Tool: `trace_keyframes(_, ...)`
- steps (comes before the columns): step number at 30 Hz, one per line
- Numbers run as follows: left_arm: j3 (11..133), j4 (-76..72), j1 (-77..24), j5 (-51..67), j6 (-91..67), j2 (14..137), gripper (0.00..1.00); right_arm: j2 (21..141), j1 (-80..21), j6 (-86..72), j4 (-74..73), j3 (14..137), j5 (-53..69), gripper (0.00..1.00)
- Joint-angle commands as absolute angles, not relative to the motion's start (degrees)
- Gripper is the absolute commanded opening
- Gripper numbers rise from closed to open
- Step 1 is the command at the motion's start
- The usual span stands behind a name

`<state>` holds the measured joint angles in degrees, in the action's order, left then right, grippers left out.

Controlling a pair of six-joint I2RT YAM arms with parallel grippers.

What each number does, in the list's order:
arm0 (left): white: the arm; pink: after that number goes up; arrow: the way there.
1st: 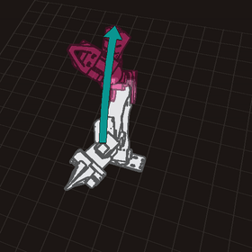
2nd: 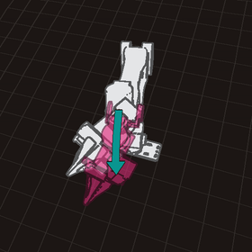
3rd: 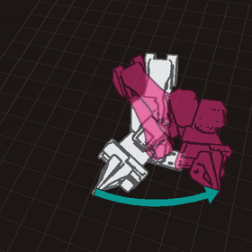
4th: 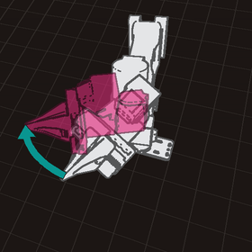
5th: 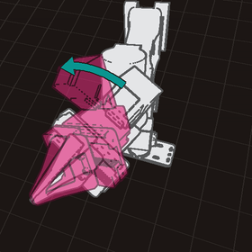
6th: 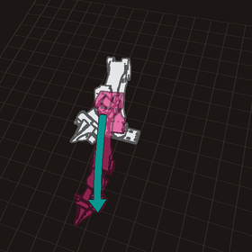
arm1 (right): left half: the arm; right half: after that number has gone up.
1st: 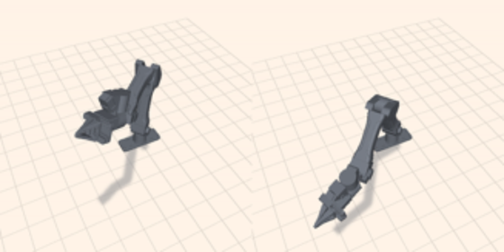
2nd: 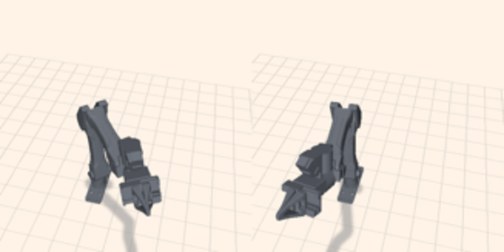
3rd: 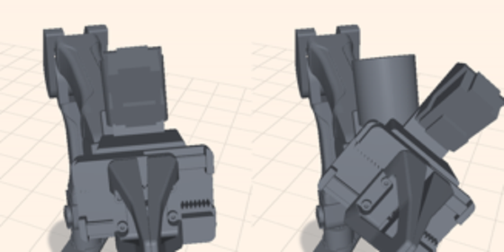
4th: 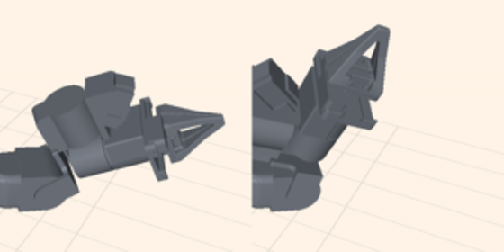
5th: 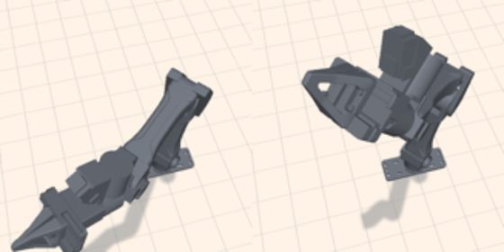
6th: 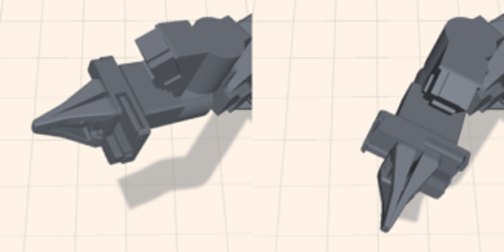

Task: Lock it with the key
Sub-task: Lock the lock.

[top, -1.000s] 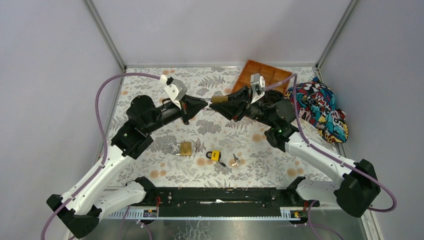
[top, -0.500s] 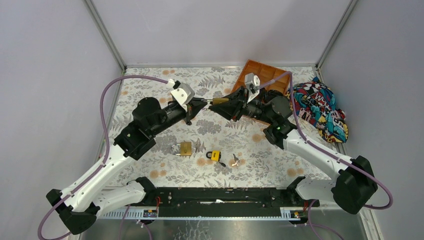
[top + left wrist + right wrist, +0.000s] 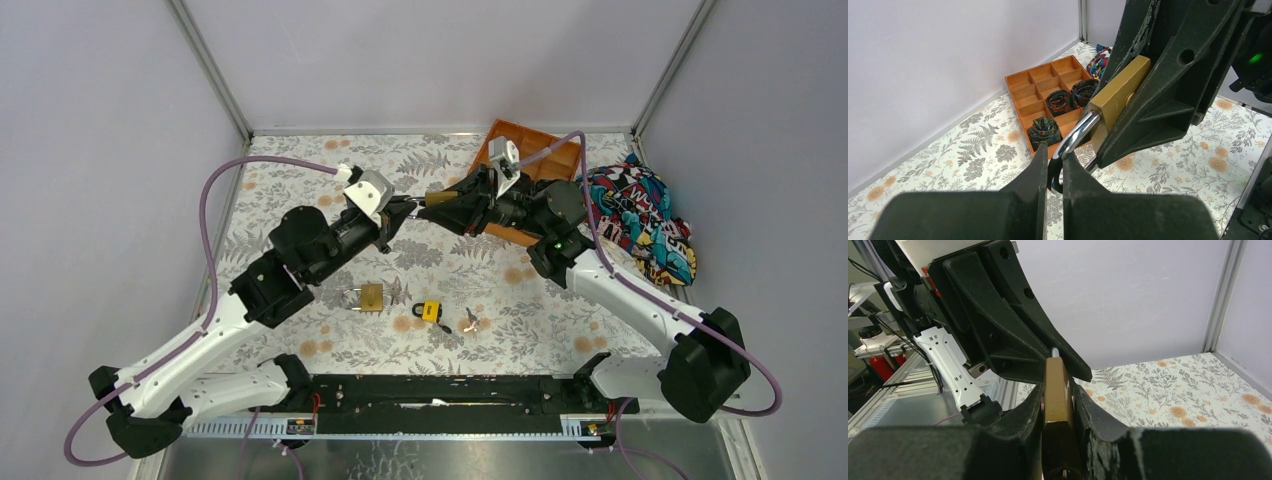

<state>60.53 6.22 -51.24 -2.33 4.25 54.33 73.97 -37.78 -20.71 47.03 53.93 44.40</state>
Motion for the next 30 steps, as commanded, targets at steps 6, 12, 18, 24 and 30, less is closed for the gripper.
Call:
trace_keyframes(6, 64.7, 5.6, -57.2, 31.2, 9.0, 57.3, 0.00, 72.5, -43.2, -15.5, 23.9, 56.0, 41.4, 0.00)
trace_keyframes(12, 68.4, 17.0, -52.7, 23.2, 25.8, 53.6, 0.00, 64.6, -42.1, -4.8, 5.8, 55.5, 40.3, 0.55)
trace_keyframes(18, 65.0, 20.4, -52.6, 18.1, 33.8, 49.8, 0.00, 57.6, -42.0, 3.1, -8.7, 55.1, 35.0, 1.00)
trace_keyframes(24, 62.5, 21.1, -52.6, 16.1, 33.9, 48.3, 0.00, 49.8, -42.0, 11.0, -12.0, 48.7, 31.4, 1.00)
trace_keyframes(30, 63.5, 23.6, -52.6, 18.6, 29.0, 48.4, 0.00, 47.0, -42.0, 15.3, -9.3, 45.2, 33.5, 0.89)
